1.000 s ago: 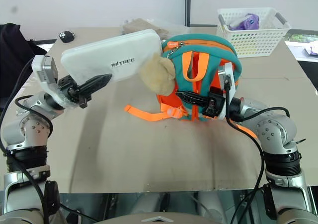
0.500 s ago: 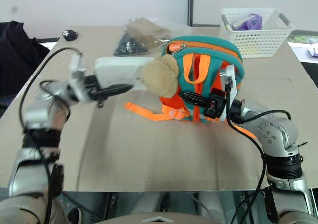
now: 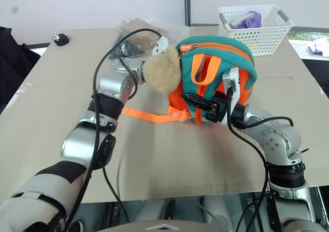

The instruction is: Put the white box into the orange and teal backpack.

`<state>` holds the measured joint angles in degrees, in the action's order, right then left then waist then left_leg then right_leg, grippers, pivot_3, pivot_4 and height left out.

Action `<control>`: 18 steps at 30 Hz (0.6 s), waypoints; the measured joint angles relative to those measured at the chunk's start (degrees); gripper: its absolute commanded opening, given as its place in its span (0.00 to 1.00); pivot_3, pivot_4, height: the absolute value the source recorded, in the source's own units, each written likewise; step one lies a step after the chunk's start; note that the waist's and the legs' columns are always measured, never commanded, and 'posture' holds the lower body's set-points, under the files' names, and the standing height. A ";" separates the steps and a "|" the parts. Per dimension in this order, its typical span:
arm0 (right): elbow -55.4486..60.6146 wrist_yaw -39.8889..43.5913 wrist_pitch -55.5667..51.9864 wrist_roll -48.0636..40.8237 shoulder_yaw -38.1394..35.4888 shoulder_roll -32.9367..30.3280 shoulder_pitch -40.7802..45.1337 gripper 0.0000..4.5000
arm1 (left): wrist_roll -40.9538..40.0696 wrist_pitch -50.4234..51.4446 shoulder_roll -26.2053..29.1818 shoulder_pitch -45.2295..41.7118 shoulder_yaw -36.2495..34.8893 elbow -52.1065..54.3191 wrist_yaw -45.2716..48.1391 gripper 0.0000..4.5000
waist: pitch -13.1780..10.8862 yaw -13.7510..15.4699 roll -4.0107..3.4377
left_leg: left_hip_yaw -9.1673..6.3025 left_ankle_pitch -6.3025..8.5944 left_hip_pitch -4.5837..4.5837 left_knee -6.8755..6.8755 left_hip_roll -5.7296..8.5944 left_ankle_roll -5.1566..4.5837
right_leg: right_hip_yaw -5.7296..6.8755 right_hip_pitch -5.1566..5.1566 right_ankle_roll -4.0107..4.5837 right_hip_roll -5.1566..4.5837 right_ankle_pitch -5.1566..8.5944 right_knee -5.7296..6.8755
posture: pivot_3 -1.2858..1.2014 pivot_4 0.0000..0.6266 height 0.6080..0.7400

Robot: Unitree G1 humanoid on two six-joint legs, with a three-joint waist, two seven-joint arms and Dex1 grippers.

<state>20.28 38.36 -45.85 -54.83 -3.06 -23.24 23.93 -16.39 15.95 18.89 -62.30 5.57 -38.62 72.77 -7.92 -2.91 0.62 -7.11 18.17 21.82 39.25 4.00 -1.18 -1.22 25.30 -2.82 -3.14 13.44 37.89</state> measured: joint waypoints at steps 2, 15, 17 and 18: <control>0.12 -0.09 0.00 0.14 0.05 0.04 -0.03 0.00 | -1.61 1.92 1.22 1.61 -1.41 2.73 0.08 0.99 | 0.00 0.00 0.00 | 0.01 0.00 0.02 0.01 0.00 0.00 | -0.01 0.02 0.00 0.00 0.00 0.00 | 0.52 0.24 1.00; -0.02 0.12 1.19 2.13 0.39 0.31 -0.47 0.00 | -32.22 40.72 21.03 18.51 -24.88 40.28 -8.96 0.99 | 0.01 0.49 0.01 | -0.03 0.00 0.04 0.11 0.00 0.01 | -0.02 0.04 0.00 -0.02 0.00 0.00 | 0.52 0.24 1.00; -0.49 0.27 1.31 2.54 0.48 0.55 -0.36 0.00 | -34.64 43.21 19.76 19.90 -25.26 44.37 -13.09 0.99 | 0.02 0.82 0.04 | -0.05 0.00 0.04 0.12 0.01 0.01 | -0.03 0.02 0.00 -0.04 0.00 -0.02 | 0.52 0.24 1.00; -0.73 0.38 1.37 2.75 0.58 0.66 -0.15 0.00 | -35.37 43.70 18.07 20.10 -24.89 47.13 -15.74 0.99 | 0.02 0.91 0.04 | -0.05 0.00 0.04 0.13 0.03 0.01 | -0.03 0.00 0.00 -0.06 0.00 -0.03 | 0.52 0.24 1.00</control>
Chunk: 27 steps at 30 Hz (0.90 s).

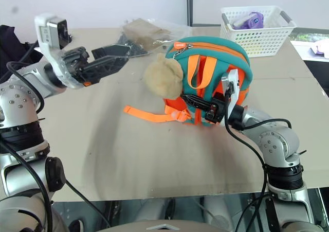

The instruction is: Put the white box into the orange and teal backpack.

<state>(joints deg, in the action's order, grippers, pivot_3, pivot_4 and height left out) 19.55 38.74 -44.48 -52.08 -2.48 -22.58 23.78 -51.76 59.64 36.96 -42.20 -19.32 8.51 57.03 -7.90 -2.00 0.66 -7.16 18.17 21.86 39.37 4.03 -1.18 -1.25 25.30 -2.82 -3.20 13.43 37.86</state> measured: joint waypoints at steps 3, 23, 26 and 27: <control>-0.24 0.24 0.10 0.17 0.49 0.52 0.40 0.00 | -0.28 0.13 -3.94 0.44 3.29 5.00 -6.23 0.99 | 0.01 -0.19 0.00 | 0.04 0.00 -0.05 -0.03 0.00 0.00 | -0.04 -0.01 0.00 0.01 0.00 0.02 | 0.52 0.24 1.00; -0.97 0.84 1.10 2.71 1.17 2.38 0.95 0.00 | -4.77 1.10 -6.02 2.48 7.48 4.33 -11.59 0.13 | 0.01 -0.47 -0.01 | 0.17 0.00 -0.11 -0.06 -0.04 0.01 | -0.14 0.03 0.01 0.07 0.00 0.07 | 0.52 0.24 1.00; -1.02 0.98 1.16 2.78 1.48 2.57 1.72 0.00 | -7.54 1.09 -5.96 2.48 3.37 1.16 -12.32 0.12 | 0.01 -0.55 -0.01 | 0.17 0.00 -0.11 -0.06 -0.05 0.01 | -0.12 0.04 0.01 0.08 0.00 0.07 | 0.52 0.24 1.00; -1.09 1.00 1.16 2.81 1.57 2.58 1.78 0.00 | -7.98 1.10 -5.64 2.55 2.78 0.71 -12.31 0.12 | 0.01 -0.52 -0.01 | 0.16 0.00 -0.10 -0.06 -0.05 0.01 | -0.10 0.04 0.01 0.08 0.00 0.07 | 0.52 0.24 1.00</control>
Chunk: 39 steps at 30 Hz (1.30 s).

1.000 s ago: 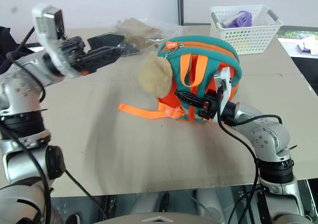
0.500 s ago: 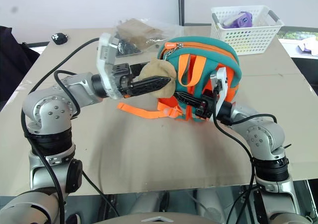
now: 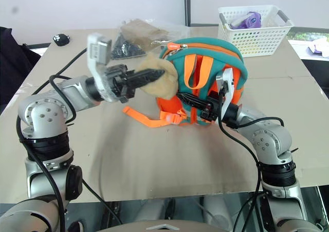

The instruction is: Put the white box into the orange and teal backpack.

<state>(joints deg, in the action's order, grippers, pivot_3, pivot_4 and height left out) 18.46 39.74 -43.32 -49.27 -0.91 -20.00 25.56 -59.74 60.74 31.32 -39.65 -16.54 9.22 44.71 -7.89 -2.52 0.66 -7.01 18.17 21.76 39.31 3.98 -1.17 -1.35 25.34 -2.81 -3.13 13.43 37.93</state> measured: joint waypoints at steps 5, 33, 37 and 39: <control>-1.01 0.11 -0.01 0.37 0.44 0.05 0.13 0.00 | -0.71 -1.24 4.03 1.63 -2.07 -1.13 1.69 0.12 | 0.00 0.10 0.00 | 0.01 0.00 -0.01 0.00 0.02 0.00 | -0.01 -0.01 0.00 -0.02 0.00 -0.01 | 0.52 0.24 1.00; -3.61 -0.03 1.18 4.01 0.64 1.94 0.75 0.00 | 36.70 -30.32 4.84 12.80 19.79 -16.83 2.48 0.34 | 0.64 0.70 -0.49 | 0.00 0.00 -0.20 -0.04 0.05 0.00 | -0.11 -0.22 0.01 -0.06 0.00 0.00 | 0.52 0.24 1.00; -3.75 0.37 0.91 2.88 -0.15 1.35 0.78 0.23 | 35.32 -32.56 3.47 12.99 16.64 -19.36 4.86 0.71 | 0.63 0.34 -0.43 | -0.02 0.00 -0.09 -0.01 0.04 -0.01 | -0.10 -0.14 0.00 -0.05 0.00 -0.01 | 0.52 0.24 1.00; -3.77 0.67 0.57 1.29 -1.61 0.90 0.74 0.43 | 35.25 -33.64 4.68 13.60 14.89 -19.39 6.19 0.91 | 0.63 0.16 -0.42 | -0.04 0.00 -0.07 -0.04 0.04 -0.01 | -0.09 -0.11 0.01 -0.05 0.00 -0.03 | 0.52 0.24 1.00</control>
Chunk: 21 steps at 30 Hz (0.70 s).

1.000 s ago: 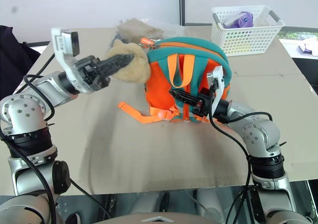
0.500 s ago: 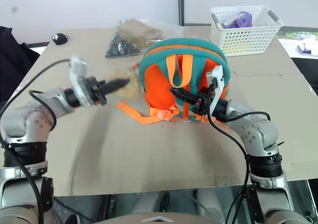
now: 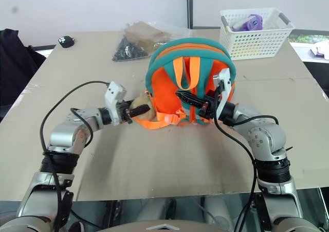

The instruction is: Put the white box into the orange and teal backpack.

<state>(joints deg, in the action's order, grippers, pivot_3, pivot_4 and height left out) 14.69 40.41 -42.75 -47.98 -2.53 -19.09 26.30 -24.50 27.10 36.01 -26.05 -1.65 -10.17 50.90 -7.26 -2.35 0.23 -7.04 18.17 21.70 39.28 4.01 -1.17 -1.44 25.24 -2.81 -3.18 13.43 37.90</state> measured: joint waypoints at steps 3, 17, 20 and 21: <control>1.12 1.25 -0.98 -2.99 -2.31 -2.78 -2.15 0.73 | -0.14 -1.40 3.91 4.34 -1.30 0.71 3.82 1.00 | 0.00 -0.23 0.00 | 0.01 0.00 -0.01 -0.07 -0.02 0.00 | -0.05 0.02 0.00 0.01 0.00 -0.02 | 0.52 0.24 1.00; -4.41 15.64 30.32 17.89 -8.44 -14.53 -37.11 1.00 | 2.05 -10.89 2.25 42.84 -10.37 27.56 1.53 1.00 | -0.01 1.74 0.09 | 0.37 0.13 -0.22 -0.09 -0.13 -0.17 | -0.39 -0.23 0.01 0.02 -0.04 -0.23 | 0.52 0.24 1.00; -7.88 16.48 40.71 21.68 -8.68 -12.61 -38.06 1.00 | 3.86 -13.51 -0.70 46.48 -8.24 30.92 -0.48 1.00 | -0.16 1.73 -0.11 | 0.54 0.28 -1.18 -0.42 -0.20 -0.42 | -0.53 -1.00 0.03 0.07 -0.05 -0.33 | 0.52 0.24 1.00; -9.29 16.37 43.75 23.03 -8.87 -12.19 -38.48 1.00 | 4.32 -14.32 -1.70 47.28 -7.51 31.47 -1.21 1.00 | -0.17 1.73 -0.10 | 0.52 0.30 -1.37 -0.57 -0.23 -0.45 | -0.49 -1.21 0.03 0.09 -0.04 -0.44 | 0.52 0.24 1.00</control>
<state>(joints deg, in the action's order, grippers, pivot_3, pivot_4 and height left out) 5.40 56.78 1.00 -24.95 -11.39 -31.28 -12.18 -20.18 12.77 34.30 21.23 -9.16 21.30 49.69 -7.42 -0.62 0.14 -6.52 18.47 20.32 38.71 3.78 -1.63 -1.93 24.03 -2.78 -3.09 13.39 37.46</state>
